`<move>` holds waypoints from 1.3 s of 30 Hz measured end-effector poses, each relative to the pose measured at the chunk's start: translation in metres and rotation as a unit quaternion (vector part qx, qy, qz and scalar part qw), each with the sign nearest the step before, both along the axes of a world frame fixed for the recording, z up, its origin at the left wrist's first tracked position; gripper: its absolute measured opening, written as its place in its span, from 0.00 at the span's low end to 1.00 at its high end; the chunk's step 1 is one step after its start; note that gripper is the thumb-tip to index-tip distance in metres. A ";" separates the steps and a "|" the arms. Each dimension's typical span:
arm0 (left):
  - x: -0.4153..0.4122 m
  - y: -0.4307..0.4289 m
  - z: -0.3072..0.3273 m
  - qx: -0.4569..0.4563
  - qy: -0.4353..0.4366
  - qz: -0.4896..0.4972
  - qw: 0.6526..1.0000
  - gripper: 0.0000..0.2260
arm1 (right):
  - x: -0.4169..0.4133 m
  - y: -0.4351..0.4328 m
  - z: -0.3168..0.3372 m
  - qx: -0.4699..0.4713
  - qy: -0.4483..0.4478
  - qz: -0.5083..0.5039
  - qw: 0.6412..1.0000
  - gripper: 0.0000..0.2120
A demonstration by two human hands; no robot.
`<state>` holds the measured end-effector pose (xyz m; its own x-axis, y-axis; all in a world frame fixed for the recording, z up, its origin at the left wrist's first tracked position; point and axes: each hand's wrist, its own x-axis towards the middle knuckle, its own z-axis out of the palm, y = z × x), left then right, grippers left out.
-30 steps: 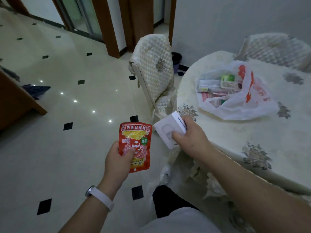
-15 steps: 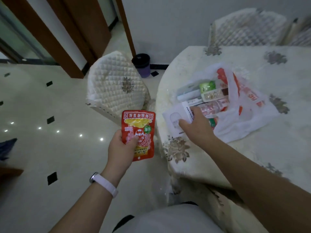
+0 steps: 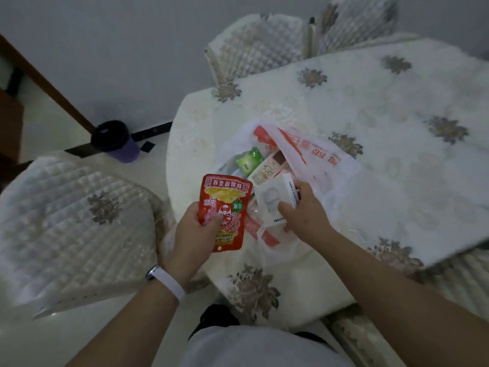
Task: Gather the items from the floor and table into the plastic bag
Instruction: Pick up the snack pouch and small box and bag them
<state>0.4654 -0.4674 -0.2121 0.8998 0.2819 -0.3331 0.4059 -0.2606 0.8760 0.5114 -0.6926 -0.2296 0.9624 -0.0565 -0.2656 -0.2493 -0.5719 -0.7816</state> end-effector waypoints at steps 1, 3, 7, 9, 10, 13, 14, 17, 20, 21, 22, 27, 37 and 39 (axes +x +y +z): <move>0.016 0.002 -0.004 -0.004 -0.002 -0.020 1.000 0.07 | 0.006 0.004 -0.002 -0.006 0.000 -0.011 1.000 0.23; 0.047 0.007 -0.010 -0.006 -0.004 -0.061 0.998 0.06 | 0.020 0.013 -0.006 -0.017 0.009 -0.046 0.999 0.23; 0.108 0.017 -0.026 -0.035 0.008 -0.145 0.989 0.07 | 0.053 0.028 -0.011 -0.021 0.024 -0.136 0.990 0.23; 0.135 0.019 -0.034 -0.051 0.019 -0.184 0.981 0.07 | 0.067 0.031 -0.013 -0.029 0.027 -0.182 0.983 0.22; 0.147 0.018 -0.036 -0.066 0.021 -0.199 0.978 0.07 | 0.071 0.031 -0.013 -0.034 0.028 -0.202 0.978 0.21; 0.174 0.012 -0.042 -0.093 0.029 -0.250 0.963 0.06 | 0.079 0.025 -0.015 -0.082 0.043 -0.240 0.966 0.19; 0.181 0.008 -0.044 -0.097 0.034 -0.271 0.957 0.06 | 0.081 0.023 -0.016 -0.105 0.048 -0.241 0.964 0.18; 0.193 -0.005 -0.050 -0.097 0.059 -0.336 0.935 0.06 | 0.083 0.015 -0.016 -0.173 0.049 -0.240 0.954 0.12; 0.198 -0.018 -0.048 -0.079 0.065 -0.383 0.918 0.08 | 0.080 0.007 -0.014 -0.277 0.017 -0.228 0.933 0.19; 0.199 -0.022 -0.047 -0.078 0.061 -0.387 0.917 0.08 | 0.078 0.005 -0.013 -0.310 -0.002 -0.224 0.924 0.21; 0.201 -0.026 -0.045 -0.077 0.054 -0.388 0.917 0.07 | 0.075 0.002 -0.012 -0.342 -0.020 -0.220 0.913 0.21; 0.211 -0.050 -0.038 -0.062 0.003 -0.397 0.916 0.13 | 0.055 0.000 0.001 -0.427 -0.077 -0.230 0.871 0.19; 0.187 -0.059 -0.044 -0.033 -0.052 -0.396 0.916 0.21 | -0.003 0.004 0.008 -0.422 -0.031 -0.168 0.890 0.21; 0.172 -0.049 -0.040 0.025 -0.076 -0.417 0.905 0.19 | -0.018 0.005 0.010 -0.416 -0.049 -0.158 0.894 0.20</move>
<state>0.6373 -0.5164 -0.2519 0.8408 -0.5056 -0.1931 -0.0747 -0.4618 0.8838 0.4934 -0.6877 -0.2192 0.8795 -0.4690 0.0803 -0.4550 -0.8784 -0.1461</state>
